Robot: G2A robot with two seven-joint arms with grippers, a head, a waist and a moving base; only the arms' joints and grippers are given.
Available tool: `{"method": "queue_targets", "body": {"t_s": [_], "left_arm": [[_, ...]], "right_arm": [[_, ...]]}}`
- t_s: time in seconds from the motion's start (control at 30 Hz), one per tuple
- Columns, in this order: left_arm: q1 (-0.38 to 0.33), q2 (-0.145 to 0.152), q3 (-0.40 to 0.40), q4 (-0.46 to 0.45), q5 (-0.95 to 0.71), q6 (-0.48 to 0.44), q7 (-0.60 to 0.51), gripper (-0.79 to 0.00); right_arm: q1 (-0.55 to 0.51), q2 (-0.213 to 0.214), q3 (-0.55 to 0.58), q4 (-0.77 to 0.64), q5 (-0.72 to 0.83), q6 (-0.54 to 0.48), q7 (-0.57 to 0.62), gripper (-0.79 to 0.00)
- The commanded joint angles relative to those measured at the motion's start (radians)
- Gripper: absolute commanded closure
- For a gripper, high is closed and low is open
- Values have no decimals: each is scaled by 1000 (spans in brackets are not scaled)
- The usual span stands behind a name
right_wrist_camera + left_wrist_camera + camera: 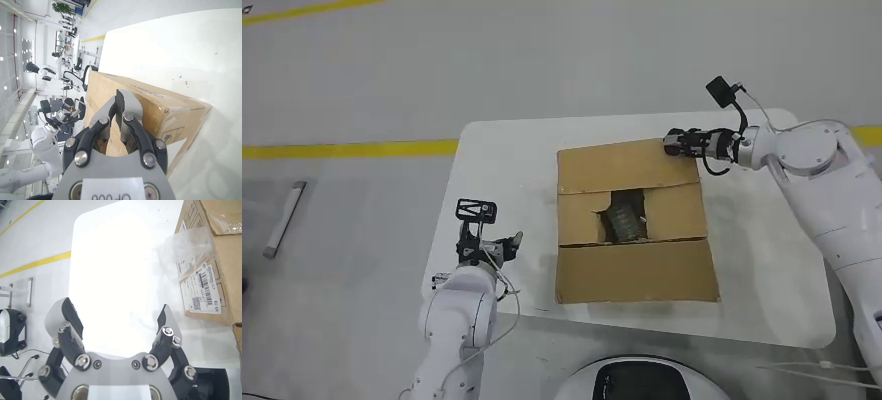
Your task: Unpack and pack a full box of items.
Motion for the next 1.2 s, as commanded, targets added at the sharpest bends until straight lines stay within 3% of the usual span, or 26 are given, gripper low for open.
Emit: {"method": "queue_targets", "body": {"t_s": [0.0, 0.17, 0.47, 0.67, 0.97, 1.17], "left_arm": [[30, 8, 17, -10, 93, -118, 58, -785], [98, 33, 20, -35, 236, -388, 71, -785], [145, 45, 45, -79, 201, -563, 145, -785], [128, 45, 61, -96, 138, -581, 198, -785], [70, 42, 32, -101, 15, -494, 249, -785], [0, 33, 40, -66, -60, -361, 269, -785]], "right_arm": [[-5, 2, 1, -9, -2, 4, 1, 0], [-11, 5, 4, -23, 2, 11, 4, 0], [-19, 8, -3, -38, 11, 17, 5, 0], [-23, 8, -11, -47, 16, 22, 7, 0], [-29, 8, -23, -81, 26, 21, 7, 0], [-71, 24, 52, -222, -1, -15, -151, 0]]}}
